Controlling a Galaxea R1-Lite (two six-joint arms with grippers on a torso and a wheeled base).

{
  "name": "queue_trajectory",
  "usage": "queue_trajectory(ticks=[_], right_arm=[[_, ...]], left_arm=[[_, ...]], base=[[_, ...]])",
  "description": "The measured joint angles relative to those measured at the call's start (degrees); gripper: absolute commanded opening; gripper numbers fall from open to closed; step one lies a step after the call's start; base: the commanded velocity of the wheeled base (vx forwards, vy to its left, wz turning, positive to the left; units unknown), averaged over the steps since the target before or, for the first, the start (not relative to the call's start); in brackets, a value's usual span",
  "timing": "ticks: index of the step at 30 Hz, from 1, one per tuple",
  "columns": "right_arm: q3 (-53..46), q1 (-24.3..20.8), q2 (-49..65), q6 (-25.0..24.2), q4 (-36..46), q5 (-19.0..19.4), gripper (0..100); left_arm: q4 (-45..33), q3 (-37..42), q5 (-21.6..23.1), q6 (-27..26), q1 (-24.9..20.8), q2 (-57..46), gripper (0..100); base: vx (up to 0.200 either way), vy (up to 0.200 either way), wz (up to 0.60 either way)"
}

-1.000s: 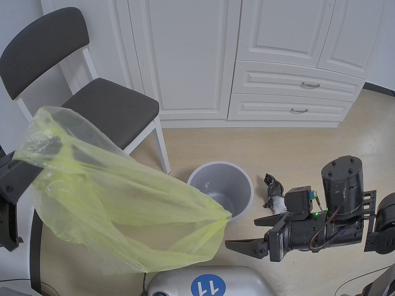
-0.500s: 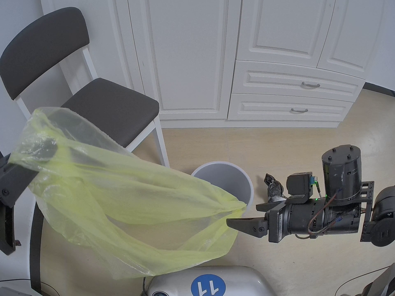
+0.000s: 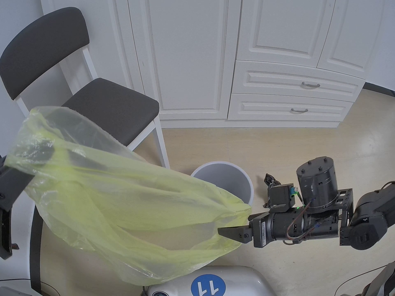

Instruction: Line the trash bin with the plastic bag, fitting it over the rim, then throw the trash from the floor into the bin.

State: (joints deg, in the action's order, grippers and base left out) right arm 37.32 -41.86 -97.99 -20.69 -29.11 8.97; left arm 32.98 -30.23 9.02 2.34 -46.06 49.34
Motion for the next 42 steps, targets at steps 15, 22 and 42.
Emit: queue_trajectory(ticks=[15,22,42], right_arm=[[-3.34,0.39,-7.83,-0.61,-15.75,1.87,100],[-8.96,0.41,-9.75,-0.77,-34.52,3.58,100],[-16.35,0.44,-17.09,-0.63,-51.38,4.08,100]], left_arm=[[2.79,0.96,0.04,0.09,-1.93,-0.41,0],[2.83,1.35,0.09,0.11,-2.56,-0.35,0],[2.85,1.71,0.12,0.11,-3.00,-0.20,0]], base=[[0.000,0.000,0.00],[0.000,0.000,0.00],[0.000,0.000,0.00]])
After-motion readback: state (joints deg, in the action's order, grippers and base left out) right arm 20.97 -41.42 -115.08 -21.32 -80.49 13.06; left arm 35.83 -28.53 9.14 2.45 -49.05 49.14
